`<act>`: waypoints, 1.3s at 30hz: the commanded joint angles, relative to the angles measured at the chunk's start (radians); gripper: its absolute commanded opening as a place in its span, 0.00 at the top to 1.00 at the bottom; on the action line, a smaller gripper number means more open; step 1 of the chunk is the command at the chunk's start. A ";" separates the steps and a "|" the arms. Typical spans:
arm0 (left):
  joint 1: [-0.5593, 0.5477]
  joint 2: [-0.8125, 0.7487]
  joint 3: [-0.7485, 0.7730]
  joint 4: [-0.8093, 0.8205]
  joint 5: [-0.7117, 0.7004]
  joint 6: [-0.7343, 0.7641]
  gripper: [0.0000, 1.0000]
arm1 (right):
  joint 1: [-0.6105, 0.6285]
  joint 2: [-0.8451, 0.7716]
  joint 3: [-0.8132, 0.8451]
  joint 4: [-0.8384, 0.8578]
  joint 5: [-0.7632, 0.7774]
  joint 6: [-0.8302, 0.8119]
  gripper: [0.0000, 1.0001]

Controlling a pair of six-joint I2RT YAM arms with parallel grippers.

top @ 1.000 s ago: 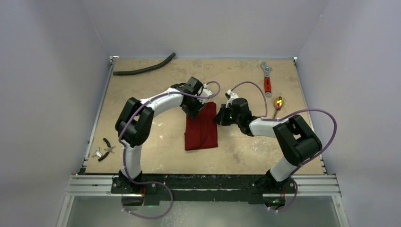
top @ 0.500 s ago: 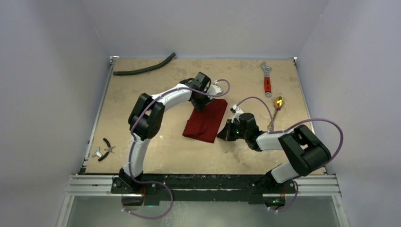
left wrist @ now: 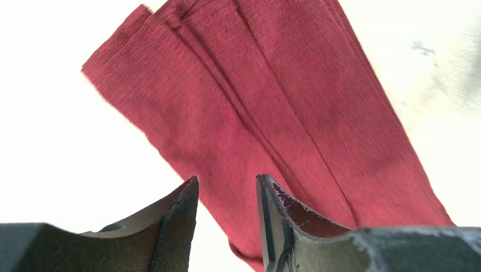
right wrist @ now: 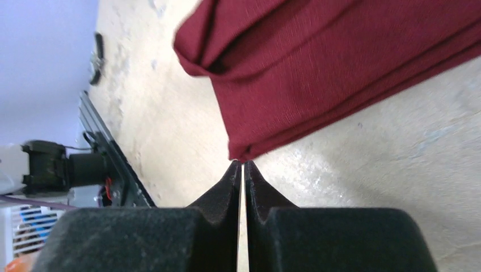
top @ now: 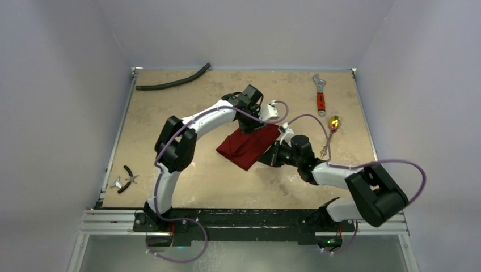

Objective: Fold the napkin into a case and place the utensils inside
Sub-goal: Smooth out the 2/3-rectangle-folded napkin at the center of the board.

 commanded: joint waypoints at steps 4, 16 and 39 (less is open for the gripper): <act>0.000 -0.267 -0.210 0.106 0.009 -0.124 0.57 | -0.090 -0.127 0.046 -0.155 0.109 0.041 0.94; -0.039 -0.290 -0.390 0.320 -0.115 -0.113 0.57 | -0.253 0.178 0.314 -0.103 0.002 0.028 1.00; -0.091 -0.200 -0.363 0.297 -0.179 -0.101 0.44 | -0.272 0.307 0.322 -0.052 0.033 -0.005 1.00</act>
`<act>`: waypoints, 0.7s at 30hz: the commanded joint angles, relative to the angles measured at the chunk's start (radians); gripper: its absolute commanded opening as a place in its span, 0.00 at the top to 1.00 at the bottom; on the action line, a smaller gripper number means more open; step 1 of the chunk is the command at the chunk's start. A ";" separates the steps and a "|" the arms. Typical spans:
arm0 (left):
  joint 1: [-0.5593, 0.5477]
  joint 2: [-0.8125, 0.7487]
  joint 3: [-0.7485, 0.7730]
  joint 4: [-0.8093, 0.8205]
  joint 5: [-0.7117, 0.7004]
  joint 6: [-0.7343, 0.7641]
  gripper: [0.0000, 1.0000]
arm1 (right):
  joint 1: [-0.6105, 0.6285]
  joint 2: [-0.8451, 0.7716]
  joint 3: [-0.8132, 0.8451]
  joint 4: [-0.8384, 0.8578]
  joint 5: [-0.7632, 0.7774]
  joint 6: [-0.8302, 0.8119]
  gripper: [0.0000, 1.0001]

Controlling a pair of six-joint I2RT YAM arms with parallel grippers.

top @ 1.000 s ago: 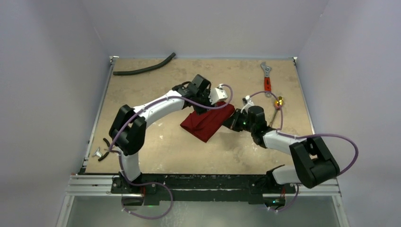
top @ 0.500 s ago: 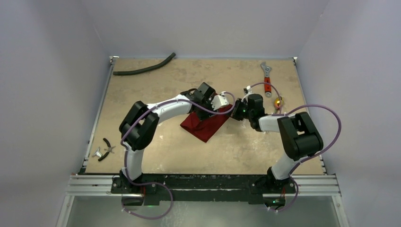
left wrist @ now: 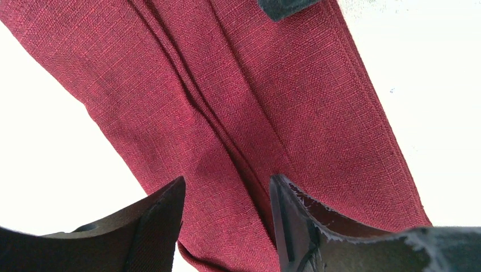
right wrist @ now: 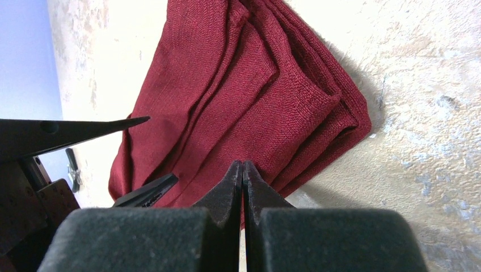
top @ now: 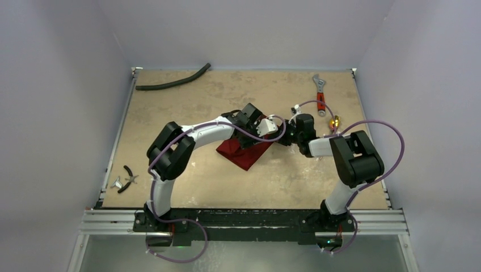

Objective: Fold the napkin into a case and place the utensils inside
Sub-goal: Smooth out the 2/3-rectangle-folded napkin at the center of the board.

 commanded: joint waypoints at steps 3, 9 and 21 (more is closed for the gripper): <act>-0.018 -0.010 0.012 0.041 -0.095 0.026 0.47 | -0.003 0.000 0.022 0.037 0.001 -0.016 1.00; -0.021 -0.012 -0.013 0.042 -0.135 0.042 0.51 | -0.003 -0.004 0.016 0.036 -0.001 -0.011 1.00; -0.021 -0.002 -0.012 0.036 -0.129 0.003 0.67 | -0.003 0.017 0.060 0.025 -0.003 0.001 1.00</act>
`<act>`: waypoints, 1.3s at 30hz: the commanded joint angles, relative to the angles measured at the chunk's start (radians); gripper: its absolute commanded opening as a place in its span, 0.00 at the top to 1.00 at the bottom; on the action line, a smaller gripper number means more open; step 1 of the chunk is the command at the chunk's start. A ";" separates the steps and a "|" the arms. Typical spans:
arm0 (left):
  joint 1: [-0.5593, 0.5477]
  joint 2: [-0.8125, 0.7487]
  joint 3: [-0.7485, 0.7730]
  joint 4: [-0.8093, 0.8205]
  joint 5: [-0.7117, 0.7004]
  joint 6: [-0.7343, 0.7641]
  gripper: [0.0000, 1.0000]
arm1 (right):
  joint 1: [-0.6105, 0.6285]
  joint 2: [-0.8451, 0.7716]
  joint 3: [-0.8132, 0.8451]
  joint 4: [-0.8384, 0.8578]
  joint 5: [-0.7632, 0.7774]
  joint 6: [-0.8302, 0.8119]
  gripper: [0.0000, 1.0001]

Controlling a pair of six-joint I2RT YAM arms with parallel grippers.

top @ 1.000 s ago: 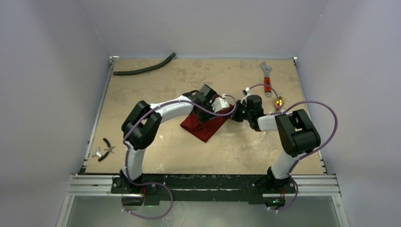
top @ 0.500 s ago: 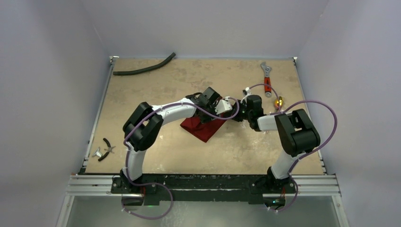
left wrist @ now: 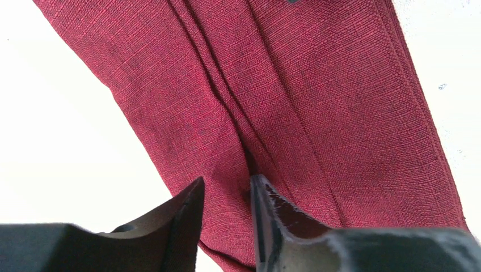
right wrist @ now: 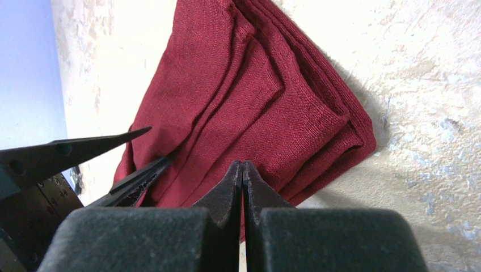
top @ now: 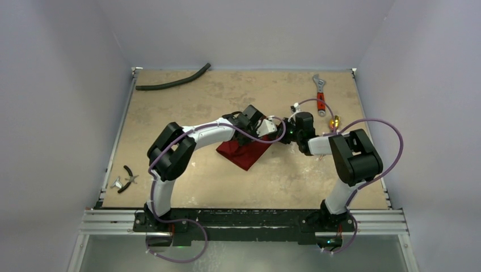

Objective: Fold the napkin into a case and place the utensils inside
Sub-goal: Smooth out the 2/3-rectangle-folded napkin at the center of the board.

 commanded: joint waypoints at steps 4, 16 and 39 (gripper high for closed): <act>-0.004 -0.007 0.002 0.030 0.002 -0.033 0.94 | -0.003 0.020 0.028 0.045 -0.006 0.009 1.00; -0.004 -0.049 -0.020 0.017 0.163 -0.069 1.00 | -0.003 0.064 -0.005 0.099 0.024 0.027 1.00; -0.003 -0.068 -0.007 -0.020 0.267 -0.166 1.00 | 0.019 0.062 -0.093 0.162 0.102 0.057 1.00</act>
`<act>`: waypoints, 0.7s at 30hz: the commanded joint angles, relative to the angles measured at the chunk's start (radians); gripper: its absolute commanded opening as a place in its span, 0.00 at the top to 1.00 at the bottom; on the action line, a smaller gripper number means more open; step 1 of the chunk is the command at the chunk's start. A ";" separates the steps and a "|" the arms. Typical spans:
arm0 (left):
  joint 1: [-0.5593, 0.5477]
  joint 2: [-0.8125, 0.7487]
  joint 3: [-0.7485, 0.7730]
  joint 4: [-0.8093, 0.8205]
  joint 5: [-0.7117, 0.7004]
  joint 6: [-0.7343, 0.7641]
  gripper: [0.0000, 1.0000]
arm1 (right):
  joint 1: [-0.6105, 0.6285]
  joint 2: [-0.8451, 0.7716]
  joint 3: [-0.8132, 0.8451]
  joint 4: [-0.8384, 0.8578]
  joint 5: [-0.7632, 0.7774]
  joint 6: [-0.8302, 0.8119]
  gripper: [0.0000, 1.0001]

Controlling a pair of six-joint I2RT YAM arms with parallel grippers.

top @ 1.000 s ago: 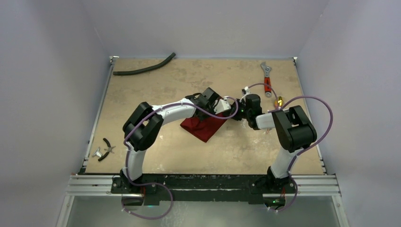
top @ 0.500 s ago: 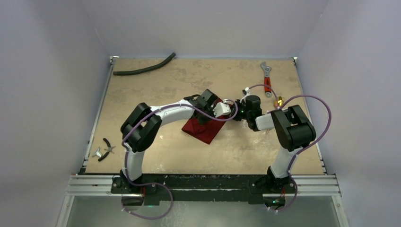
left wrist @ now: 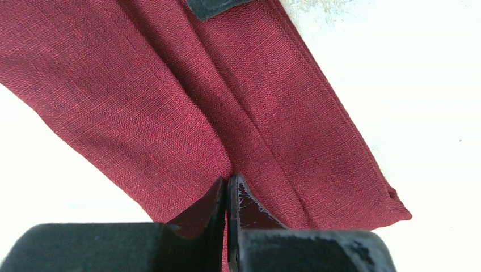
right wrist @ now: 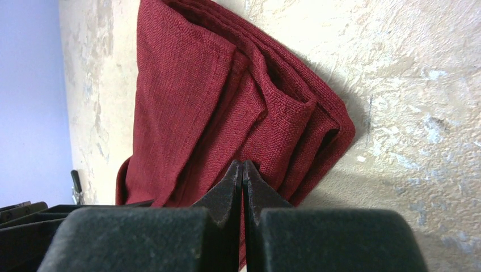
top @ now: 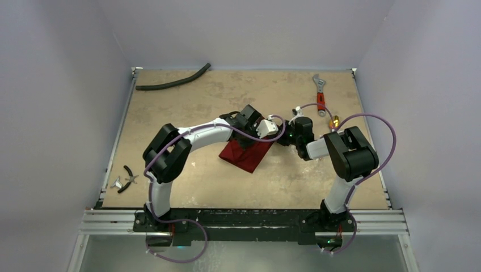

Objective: Fold the napkin into a case and place the utensils inside
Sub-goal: Smooth out the 2/3-rectangle-folded napkin at the center of the board.

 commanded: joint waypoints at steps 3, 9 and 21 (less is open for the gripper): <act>-0.003 -0.016 -0.017 0.000 0.066 -0.021 1.00 | 0.010 -0.010 -0.041 -0.021 0.051 0.000 1.00; 0.011 -0.029 -0.123 0.011 -0.004 0.058 1.00 | 0.010 -0.081 -0.008 -0.085 0.039 -0.017 1.00; 0.013 -0.056 -0.196 0.046 0.081 0.067 0.99 | 0.010 -0.105 0.151 -0.092 -0.071 0.021 1.00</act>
